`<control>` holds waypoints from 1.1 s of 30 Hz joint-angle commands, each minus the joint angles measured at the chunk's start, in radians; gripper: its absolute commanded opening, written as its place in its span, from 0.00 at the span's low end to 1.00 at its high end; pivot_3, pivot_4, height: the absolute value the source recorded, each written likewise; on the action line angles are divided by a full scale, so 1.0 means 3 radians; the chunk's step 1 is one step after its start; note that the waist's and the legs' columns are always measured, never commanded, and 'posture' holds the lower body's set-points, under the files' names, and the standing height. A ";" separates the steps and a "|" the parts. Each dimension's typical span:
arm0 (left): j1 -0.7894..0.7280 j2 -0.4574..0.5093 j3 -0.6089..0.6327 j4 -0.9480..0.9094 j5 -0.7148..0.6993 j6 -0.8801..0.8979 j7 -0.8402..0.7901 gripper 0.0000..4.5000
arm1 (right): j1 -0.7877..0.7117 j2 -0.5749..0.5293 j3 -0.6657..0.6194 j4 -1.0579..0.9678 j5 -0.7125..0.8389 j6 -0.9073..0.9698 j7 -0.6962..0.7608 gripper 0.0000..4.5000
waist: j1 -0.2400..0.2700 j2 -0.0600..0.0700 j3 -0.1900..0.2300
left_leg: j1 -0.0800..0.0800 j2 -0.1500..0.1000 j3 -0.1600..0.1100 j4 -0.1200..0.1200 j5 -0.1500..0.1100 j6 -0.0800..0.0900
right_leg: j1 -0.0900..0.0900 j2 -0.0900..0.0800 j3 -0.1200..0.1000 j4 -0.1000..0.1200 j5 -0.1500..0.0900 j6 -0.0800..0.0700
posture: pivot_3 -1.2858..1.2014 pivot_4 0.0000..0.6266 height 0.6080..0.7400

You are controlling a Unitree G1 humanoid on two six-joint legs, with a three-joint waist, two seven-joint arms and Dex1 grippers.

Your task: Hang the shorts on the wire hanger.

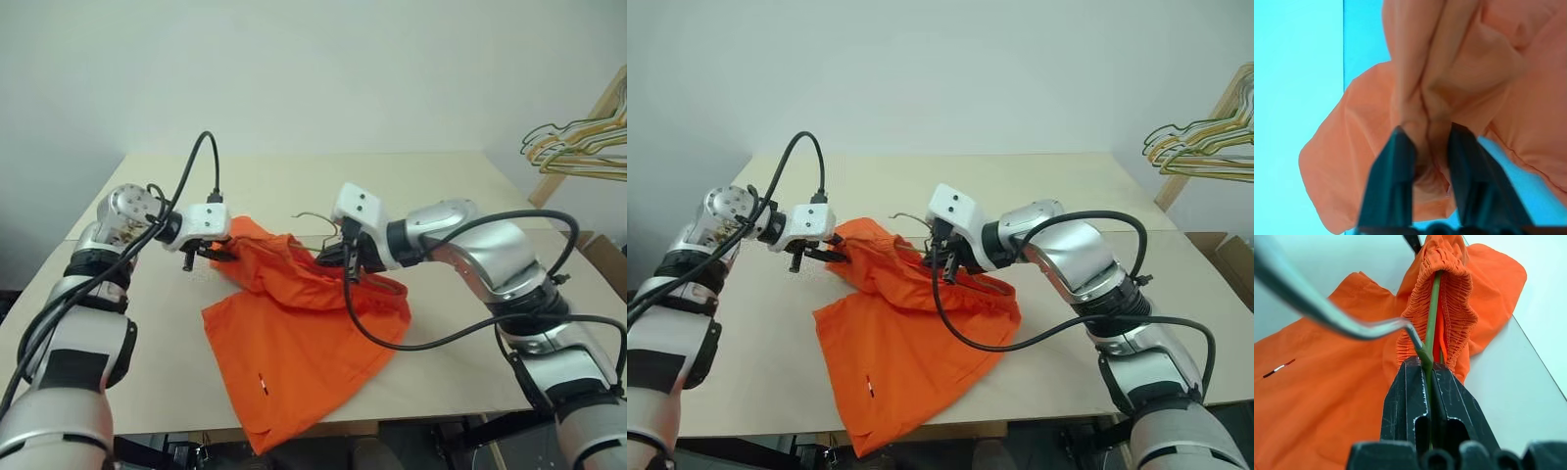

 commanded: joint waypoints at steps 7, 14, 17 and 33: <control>-0.0216 0.0040 0.0195 0.0133 -0.0026 -0.0040 -0.0046 0.00 | 0.0070 -0.0111 -0.0181 -0.0158 0.0024 -0.0035 0.0055 0.00 | 0.0001 0.0000 0.0000 | -0.0001 0.0000 0.0000 0.0001 0.0000 0.0000 | 0.0000 0.0000 0.0000 -0.0001 0.0000 0.0000 | 0.46 0.00 1.00; -0.0284 0.0127 0.0316 0.0203 -0.0012 0.0033 -0.0064 0.00 | 0.0201 -0.0212 -0.0148 -0.0165 -0.0020 -0.0059 0.0101 0.00 | 0.0003 0.0000 0.0000 | 0.0000 0.0000 0.0000 0.0000 0.0000 0.0000 | 0.0000 0.0000 -0.0001 -0.0001 0.0000 0.0000 | 0.47 0.00 1.00; -0.0268 0.0152 0.0363 0.0196 -0.0015 0.0086 -0.0059 0.00 | 0.0266 -0.0253 -0.0084 -0.0165 -0.0093 -0.0107 0.0102 0.00 | 0.0007 0.0000 0.0000 | 0.0000 0.0000 0.0000 0.0001 0.0000 0.0000 | 0.0000 -0.0001 -0.0001 -0.0001 0.0000 0.0000 | 0.47 0.00 1.00; -0.0302 0.0124 0.0537 0.0031 -0.0146 0.0366 -0.0192 0.00 | 0.1115 0.0446 -0.0528 -0.0269 -0.0133 -0.0898 -0.0502 0.00 | 0.0021 -0.0004 -0.0001 | 0.0000 0.0000 0.0001 0.0001 0.0000 0.0000 | 0.0002 0.0000 -0.0003 -0.0001 0.0000 0.0000 | 0.48 0.00 1.00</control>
